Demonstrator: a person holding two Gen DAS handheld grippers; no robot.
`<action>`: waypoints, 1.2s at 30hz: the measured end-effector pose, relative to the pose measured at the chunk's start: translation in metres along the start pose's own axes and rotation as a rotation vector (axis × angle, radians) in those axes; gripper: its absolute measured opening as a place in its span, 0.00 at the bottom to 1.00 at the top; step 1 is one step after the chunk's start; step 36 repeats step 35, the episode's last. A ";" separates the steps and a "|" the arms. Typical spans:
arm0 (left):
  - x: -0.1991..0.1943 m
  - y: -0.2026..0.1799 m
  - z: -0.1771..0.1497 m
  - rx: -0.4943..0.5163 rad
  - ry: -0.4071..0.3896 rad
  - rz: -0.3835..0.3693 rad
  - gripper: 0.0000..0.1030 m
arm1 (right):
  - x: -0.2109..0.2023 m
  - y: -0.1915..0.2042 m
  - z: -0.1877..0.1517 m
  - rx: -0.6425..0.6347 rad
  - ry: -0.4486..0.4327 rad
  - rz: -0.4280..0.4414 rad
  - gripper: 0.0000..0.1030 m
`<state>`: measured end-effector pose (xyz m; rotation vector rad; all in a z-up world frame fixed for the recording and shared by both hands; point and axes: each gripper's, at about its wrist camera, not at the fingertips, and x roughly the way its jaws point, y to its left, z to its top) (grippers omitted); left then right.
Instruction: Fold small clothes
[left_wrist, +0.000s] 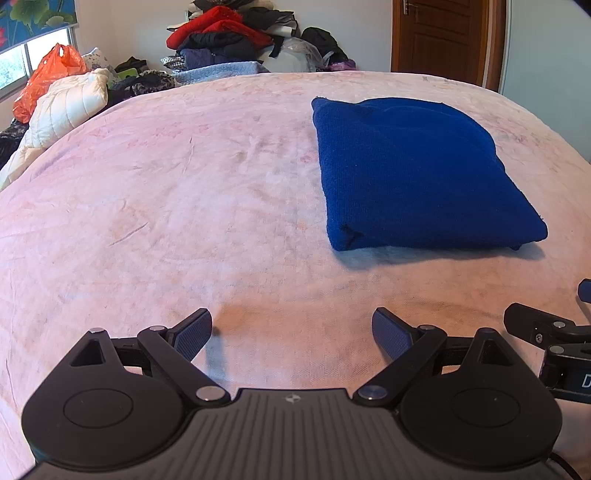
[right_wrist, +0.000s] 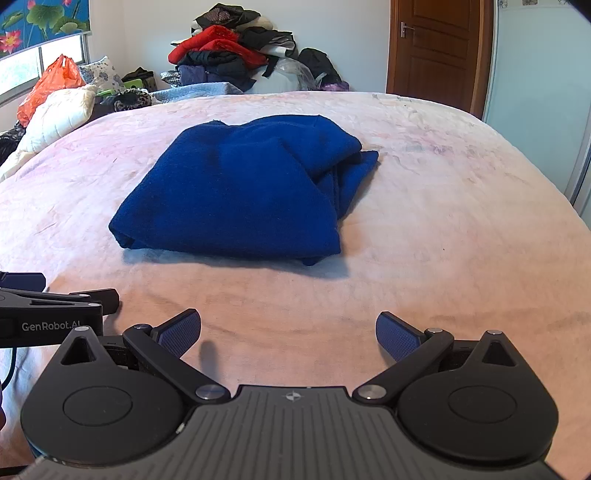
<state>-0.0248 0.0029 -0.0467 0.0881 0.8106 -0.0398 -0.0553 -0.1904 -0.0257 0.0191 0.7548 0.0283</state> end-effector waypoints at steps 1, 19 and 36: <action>0.000 0.000 0.000 0.000 0.001 0.000 0.92 | 0.000 0.000 0.000 0.000 0.000 0.000 0.99; 0.000 0.000 0.000 -0.007 -0.003 0.003 0.92 | 0.000 -0.001 0.000 0.003 0.000 0.001 0.99; -0.004 0.002 0.001 -0.018 -0.017 0.012 0.92 | -0.003 -0.002 0.001 0.003 -0.003 0.003 0.99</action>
